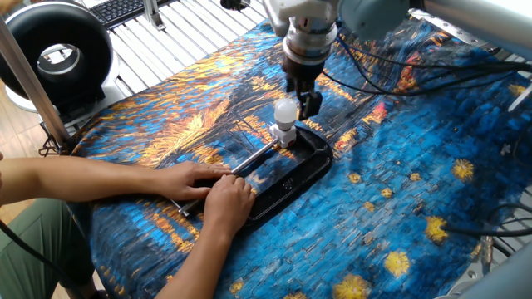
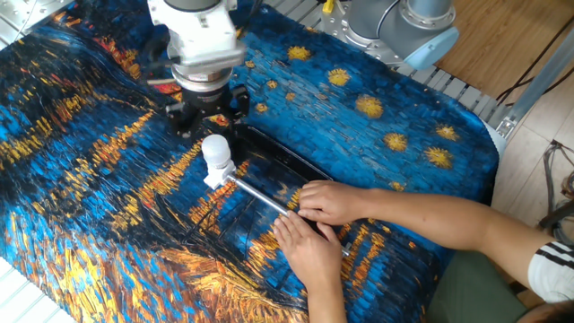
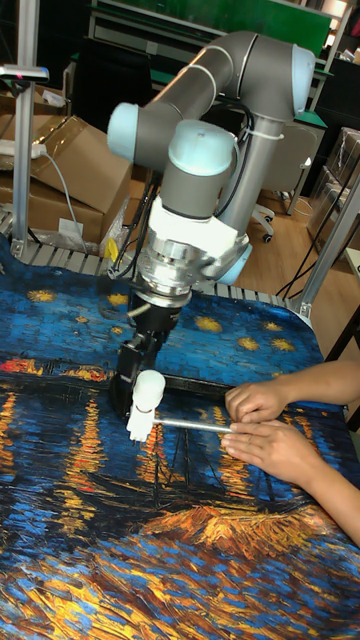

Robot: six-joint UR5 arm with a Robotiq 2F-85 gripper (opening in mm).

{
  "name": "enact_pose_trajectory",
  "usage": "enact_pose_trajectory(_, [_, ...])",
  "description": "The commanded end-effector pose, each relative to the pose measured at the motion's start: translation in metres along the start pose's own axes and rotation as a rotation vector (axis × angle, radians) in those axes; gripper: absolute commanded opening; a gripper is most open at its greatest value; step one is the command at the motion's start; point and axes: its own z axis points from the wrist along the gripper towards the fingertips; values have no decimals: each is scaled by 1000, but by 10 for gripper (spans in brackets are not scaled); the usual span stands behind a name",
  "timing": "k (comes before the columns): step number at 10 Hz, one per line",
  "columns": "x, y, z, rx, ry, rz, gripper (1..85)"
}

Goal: Take out the light bulb by rotating it

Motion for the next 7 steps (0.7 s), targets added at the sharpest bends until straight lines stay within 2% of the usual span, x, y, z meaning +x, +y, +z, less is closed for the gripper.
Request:
enact_pose_trajectory(1, [-4,19,-4,-90,-2,468,627])
enact_pose_trajectory(4, [-15,22,-3,-114,-15,626,567])
enact_pose_trajectory(7, [-25,18,-1,-112,-29,682,547])
